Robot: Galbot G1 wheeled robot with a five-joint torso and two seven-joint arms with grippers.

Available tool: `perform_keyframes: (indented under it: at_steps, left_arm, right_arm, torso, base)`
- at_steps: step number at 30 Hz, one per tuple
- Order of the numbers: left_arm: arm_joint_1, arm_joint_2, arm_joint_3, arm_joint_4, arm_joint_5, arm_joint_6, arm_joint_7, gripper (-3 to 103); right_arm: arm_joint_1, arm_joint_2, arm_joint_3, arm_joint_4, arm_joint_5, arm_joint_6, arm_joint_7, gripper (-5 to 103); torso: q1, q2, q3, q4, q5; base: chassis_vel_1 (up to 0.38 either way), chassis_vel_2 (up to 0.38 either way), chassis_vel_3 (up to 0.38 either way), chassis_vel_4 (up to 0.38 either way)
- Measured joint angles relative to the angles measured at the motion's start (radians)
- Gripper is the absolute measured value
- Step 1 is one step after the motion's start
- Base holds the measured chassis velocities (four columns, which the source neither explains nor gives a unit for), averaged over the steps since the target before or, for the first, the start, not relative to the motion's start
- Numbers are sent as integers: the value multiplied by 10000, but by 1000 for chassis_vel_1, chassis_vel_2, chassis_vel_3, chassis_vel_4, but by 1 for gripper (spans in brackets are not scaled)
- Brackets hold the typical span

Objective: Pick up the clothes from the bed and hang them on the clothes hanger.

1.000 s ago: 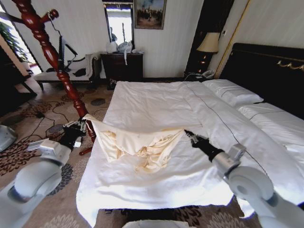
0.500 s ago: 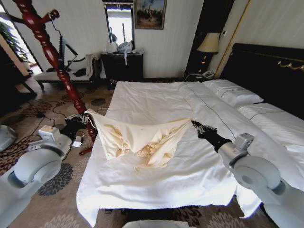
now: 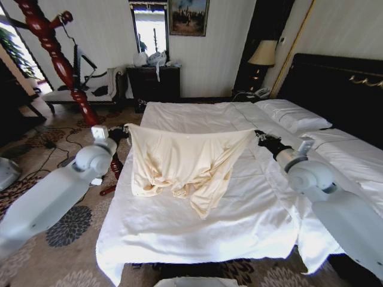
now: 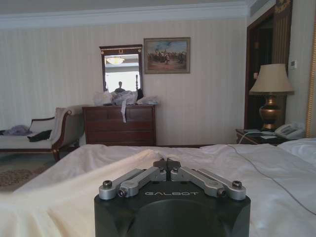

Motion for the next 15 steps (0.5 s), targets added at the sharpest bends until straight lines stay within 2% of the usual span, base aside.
perform_keyframes:
  at_steps: [2,3,4,5,6,7,9,10,11,15]
  left_arm:
    - [-1258,-1107,742,1108,74,-58,101,2]
    - [-1825,-1600,1011,1707,113,-95,183,2]
    - [-2271,-1981,1200,2206,157,-132,265,2]
    - [-2271,-1981,1200,2206,157,-132,265,2]
    - [-3093,-2689,1557,3323,227,-227,454,2]
    - [-3573,-3069,1742,4045,263,-277,567,2]
    - [-4325,-3624,1948,5101,358,-371,799,2]
    - [-4325,-3624,1948,5101,358,-371,799,2]
    - [-5065,-4181,2035,6025,403,-427,976,2]
    - [-6570,-5214,2177,7723,401,-544,1334,2]
  right_arm:
    - [1110,541,-904,-873,-81,40,-5,0]
    - [1545,720,-1264,-1272,-93,71,-14,0]
    - [1979,880,-1589,-1682,-94,102,-26,0]
    - [1979,880,-1589,-1682,-94,102,-26,0]
    - [2731,1074,-2051,-2353,-92,143,-46,0]
    - [3237,1148,-2292,-2731,-89,179,-63,0]
    - [4078,1250,-2593,-3295,-44,225,-71,0]
    - [4078,1250,-2593,-3295,-44,225,-71,0]
    - [4852,1368,-2827,-3786,72,255,-75,0]
    - [6320,1680,-3344,-4779,364,298,-73,0]
  torso:
    - [2,-1,1,5,1]
    - [3,-1,1,-1,4]
    - [4,-1,1,-5,9]
    - [4,-1,1,-5,9]
    - [5,-2,1,-10,14]
    - [4,-2,1,-14,13]
    - [5,-3,2,-10,5]
    - [5,-3,2,-10,5]
    - [4,-2,-1,-3,1]
    - [-1,-1,-3,0,7]
  base:
    - [0,0,0,0]
    - [0,0,0,0]
    - [0,0,0,0]
    - [0,0,0,0]
    - [0,0,0,0]
    - [0,0,0,0]
    - [0,0,0,0]
    - [0,0,0,0]
    - [0,0,0,0]
    - [0,0,0,0]
